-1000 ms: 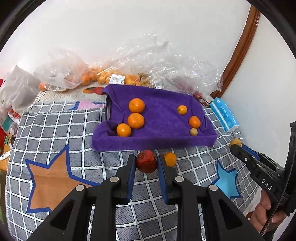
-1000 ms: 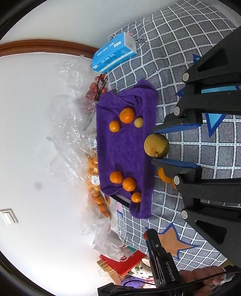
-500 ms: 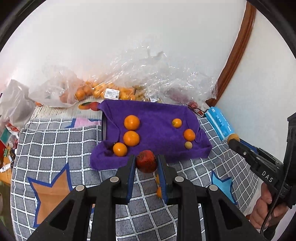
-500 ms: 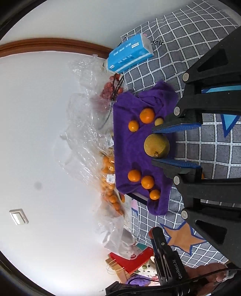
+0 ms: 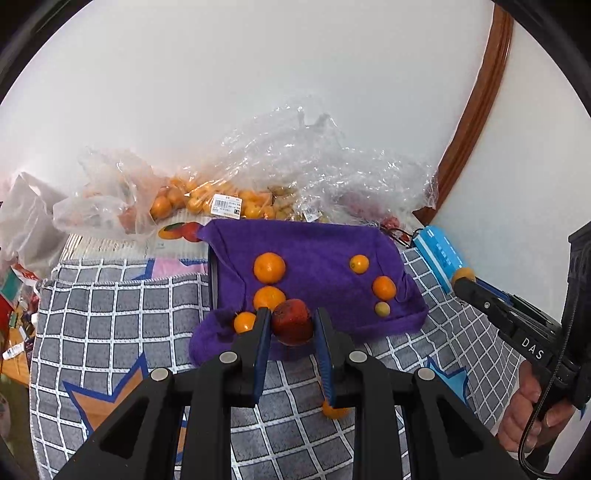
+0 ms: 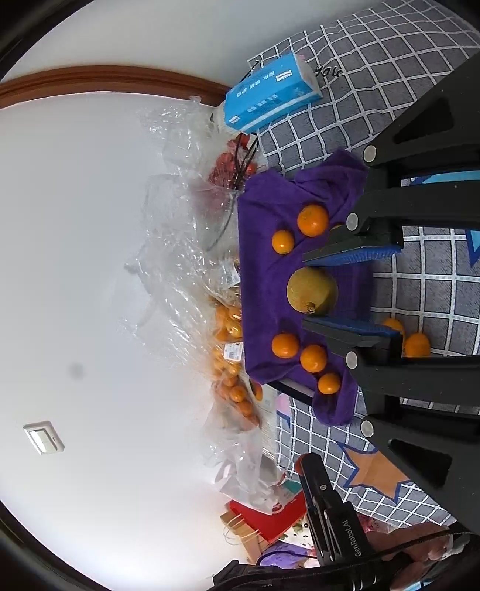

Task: Organize fruits
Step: 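Lift and carry the red tomato and yellow fruit over the purple towel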

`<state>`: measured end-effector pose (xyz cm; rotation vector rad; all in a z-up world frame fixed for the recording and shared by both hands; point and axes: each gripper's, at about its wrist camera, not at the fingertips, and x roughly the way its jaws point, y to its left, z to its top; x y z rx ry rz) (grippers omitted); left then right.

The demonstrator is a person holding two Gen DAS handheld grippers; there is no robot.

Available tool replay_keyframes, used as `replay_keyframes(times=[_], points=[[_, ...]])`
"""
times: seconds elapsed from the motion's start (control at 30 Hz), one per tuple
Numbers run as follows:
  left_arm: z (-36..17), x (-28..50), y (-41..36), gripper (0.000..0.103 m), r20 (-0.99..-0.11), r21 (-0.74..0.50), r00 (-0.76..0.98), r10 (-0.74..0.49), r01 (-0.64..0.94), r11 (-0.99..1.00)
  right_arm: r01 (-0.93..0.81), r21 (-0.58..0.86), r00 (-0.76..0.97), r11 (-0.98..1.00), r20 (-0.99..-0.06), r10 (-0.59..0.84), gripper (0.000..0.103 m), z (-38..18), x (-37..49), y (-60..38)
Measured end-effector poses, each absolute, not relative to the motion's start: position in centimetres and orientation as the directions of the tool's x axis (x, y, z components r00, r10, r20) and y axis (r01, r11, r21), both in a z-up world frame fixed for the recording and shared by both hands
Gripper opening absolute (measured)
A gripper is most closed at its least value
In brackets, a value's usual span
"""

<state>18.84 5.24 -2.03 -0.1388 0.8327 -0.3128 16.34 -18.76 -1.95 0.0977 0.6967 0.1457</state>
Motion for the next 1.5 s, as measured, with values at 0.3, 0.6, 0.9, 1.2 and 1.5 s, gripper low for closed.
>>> replay_keyframes(times=[0.3,0.6,0.9,1.2,1.5], points=[[-2.0,20.1,5.2,0.023,-0.704,-0.238,0.631,-0.325,0.221,0.946,-0.098,0.122,0.76,0.988,-0.631,0.154,0.027,-1.8,17.5,-19.3],[-2.3,21.7,5.0,0.023,-0.708,-0.239,0.625,-0.328,0.224,0.945,-0.092,0.108,0.763,0.99,-0.631,0.14,0.027,-2.1,18.8,-19.4],[-2.8,22.9,5.2,0.023,-0.714,-0.24,0.622,-0.321,0.214,0.947,-0.094,0.101,0.759,0.99,-0.636,0.137,0.027,-2.6,20.3,-19.4],[-3.4,24.3,5.2,0.023,-0.728,-0.234,0.614,-0.306,0.198,0.952,-0.086,0.088,0.761,0.992,-0.638,0.123,0.027,-3.2,22.1,-20.0],[-4.3,26.3,6.0,0.023,-0.738,-0.247,0.607,-0.295,0.164,0.955,-0.067,0.08,0.756,0.995,-0.646,0.103,0.027,-4.0,23.9,-21.1]])
